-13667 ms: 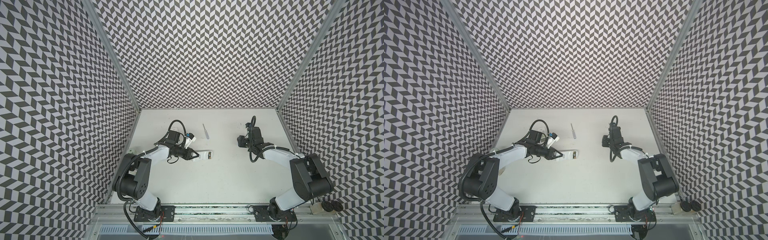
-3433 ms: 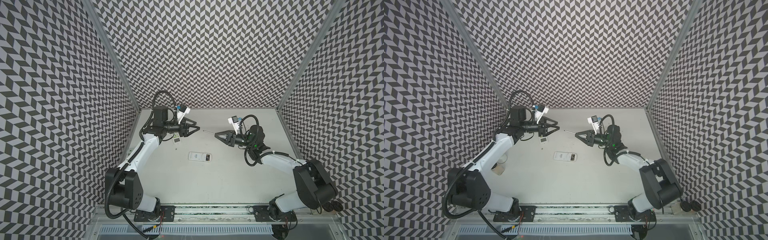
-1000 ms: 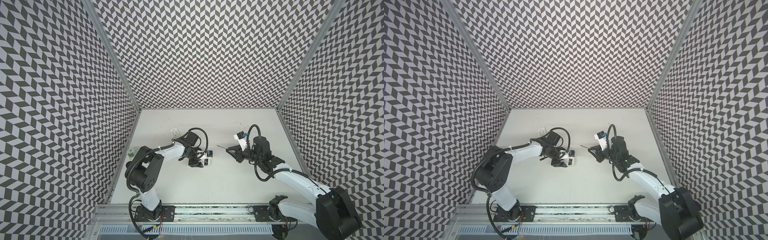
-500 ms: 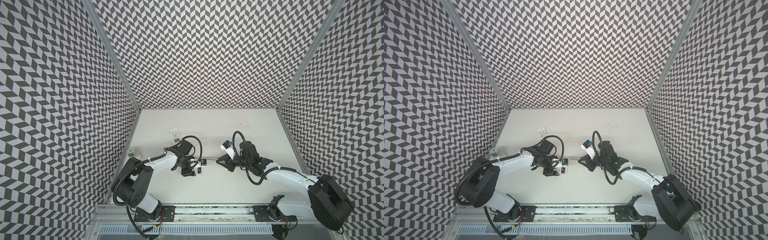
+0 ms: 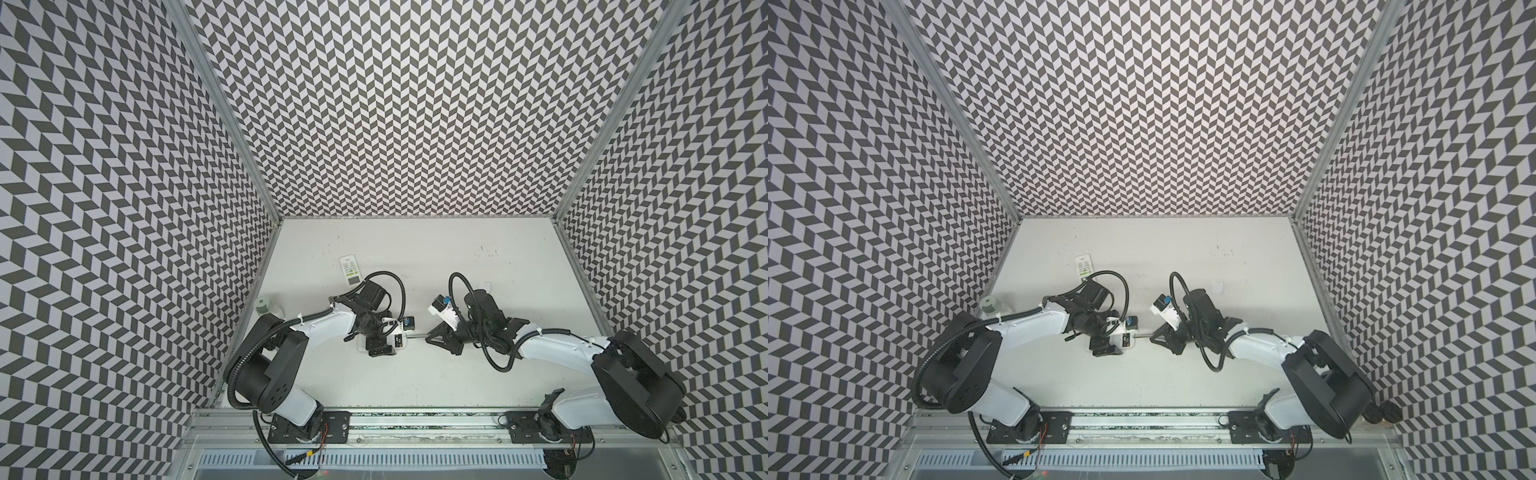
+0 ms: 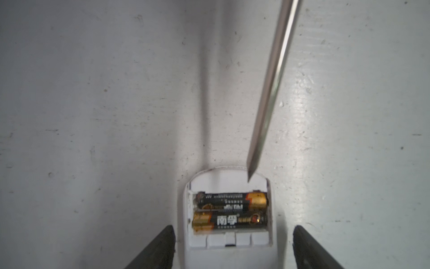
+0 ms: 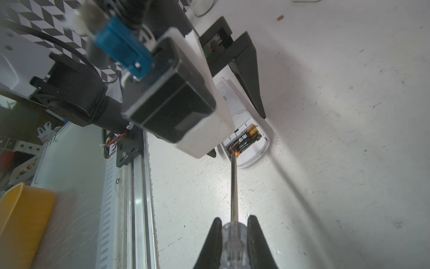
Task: Unload the batteries from the remote control
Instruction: 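Bring the screwdriver tip down into the remote's battery compartment with the right gripper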
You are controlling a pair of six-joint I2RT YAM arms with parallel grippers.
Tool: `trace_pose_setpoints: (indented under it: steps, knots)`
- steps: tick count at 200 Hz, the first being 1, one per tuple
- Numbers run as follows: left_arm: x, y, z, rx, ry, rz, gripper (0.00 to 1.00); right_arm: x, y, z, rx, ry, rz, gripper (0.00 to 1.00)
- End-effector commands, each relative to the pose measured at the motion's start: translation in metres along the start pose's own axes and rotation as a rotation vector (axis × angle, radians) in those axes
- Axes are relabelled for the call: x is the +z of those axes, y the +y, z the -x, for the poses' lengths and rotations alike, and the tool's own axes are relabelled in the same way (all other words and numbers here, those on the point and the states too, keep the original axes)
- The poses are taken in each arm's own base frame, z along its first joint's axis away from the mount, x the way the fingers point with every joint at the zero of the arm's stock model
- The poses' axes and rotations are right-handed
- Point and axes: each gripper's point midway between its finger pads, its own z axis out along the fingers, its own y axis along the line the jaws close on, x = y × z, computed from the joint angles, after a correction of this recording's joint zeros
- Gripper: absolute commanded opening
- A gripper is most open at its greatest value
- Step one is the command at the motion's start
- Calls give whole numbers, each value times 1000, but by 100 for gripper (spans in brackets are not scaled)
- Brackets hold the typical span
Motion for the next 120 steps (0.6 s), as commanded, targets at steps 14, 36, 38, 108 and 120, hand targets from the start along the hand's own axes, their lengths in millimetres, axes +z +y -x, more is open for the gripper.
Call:
trace_pose_setpoints:
  steps: [14,36,38,108,120]
  knots:
    - [1,1,17,-5,-68,-22,78,6,13,12,-110,-33,48,0]
    - [5,1,13,0,-68,-20,77,10,15,14,-151,-49,59,0]
    - [5,1,12,3,-68,-19,77,10,15,15,-153,-51,59,0]
    - [8,-2,7,-4,-59,-23,61,28,8,12,-204,-39,50,0]
    - [8,-3,7,-12,-65,-31,59,29,9,13,-208,-44,53,0]
